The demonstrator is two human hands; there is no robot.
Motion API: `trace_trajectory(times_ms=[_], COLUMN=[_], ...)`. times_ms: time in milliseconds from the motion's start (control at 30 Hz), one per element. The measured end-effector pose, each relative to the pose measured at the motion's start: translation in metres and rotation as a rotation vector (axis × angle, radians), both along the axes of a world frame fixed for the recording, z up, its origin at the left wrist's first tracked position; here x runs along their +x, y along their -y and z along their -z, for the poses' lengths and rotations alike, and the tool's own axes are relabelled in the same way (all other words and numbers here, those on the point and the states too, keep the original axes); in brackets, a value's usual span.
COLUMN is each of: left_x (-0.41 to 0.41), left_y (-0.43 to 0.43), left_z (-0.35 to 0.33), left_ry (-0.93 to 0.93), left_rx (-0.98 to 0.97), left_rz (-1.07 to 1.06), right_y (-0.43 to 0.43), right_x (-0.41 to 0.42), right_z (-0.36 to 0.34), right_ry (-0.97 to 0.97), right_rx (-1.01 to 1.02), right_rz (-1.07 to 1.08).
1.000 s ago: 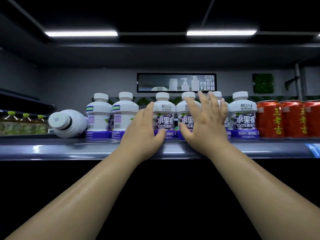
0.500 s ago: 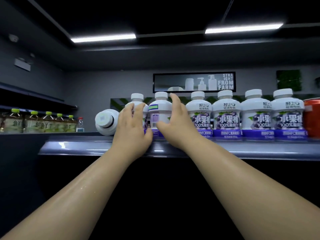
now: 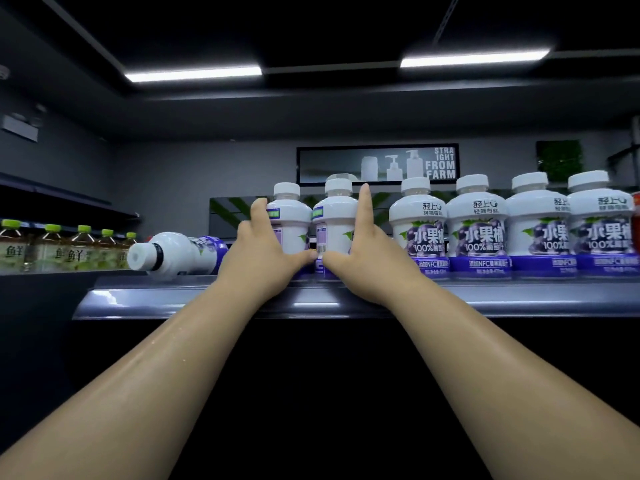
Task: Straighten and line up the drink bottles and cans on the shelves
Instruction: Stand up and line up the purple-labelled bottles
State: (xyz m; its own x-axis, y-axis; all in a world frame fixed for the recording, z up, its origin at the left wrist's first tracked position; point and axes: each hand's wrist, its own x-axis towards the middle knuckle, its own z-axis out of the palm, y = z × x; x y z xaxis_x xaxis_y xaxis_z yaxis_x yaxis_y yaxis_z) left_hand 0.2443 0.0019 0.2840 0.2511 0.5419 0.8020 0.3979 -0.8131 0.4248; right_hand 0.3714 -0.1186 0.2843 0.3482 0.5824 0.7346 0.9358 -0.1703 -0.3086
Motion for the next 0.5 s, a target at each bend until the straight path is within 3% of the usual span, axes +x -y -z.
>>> trace_trajectory(times_ms=[200, 333, 500], left_x=[-0.018, -0.053, -0.043], left_y=[-0.023, -0.051, -0.043], left_z=[-0.012, -0.029, -0.020], left_ry=[-0.015, -0.063, -0.103], left_rx=[-0.091, -0.045, -0.153], left_rz=[0.107, 0.045, 0.321], right_y=[-0.004, -0.004, -0.003], right_x=[0.000, -0.001, -0.002], right_z=[0.003, 0.004, 0.006], right_ry=[0.043, 0.079, 0.083], right_rx=[0.016, 0.027, 0.030], right_rz=[0.090, 0.115, 0.110])
